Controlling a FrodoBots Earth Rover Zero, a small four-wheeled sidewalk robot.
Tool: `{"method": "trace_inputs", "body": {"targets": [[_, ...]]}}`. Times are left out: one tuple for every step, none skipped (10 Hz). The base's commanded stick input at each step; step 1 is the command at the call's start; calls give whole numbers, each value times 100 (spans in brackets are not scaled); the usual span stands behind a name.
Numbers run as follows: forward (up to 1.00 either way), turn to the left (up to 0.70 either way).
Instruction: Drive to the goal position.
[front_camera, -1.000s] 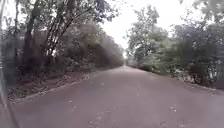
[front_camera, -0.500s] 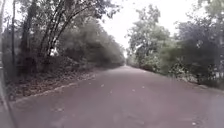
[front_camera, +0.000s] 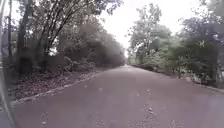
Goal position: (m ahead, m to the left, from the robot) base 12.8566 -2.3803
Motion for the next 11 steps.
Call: {"method": "trace_inputs", "body": {"targets": [[70, 0], [70, 0], [70, 0], [70, 0], [70, 0], [70, 0], [70, 0], [70, 0], [70, 0], [70, 0], [70, 0]]}}
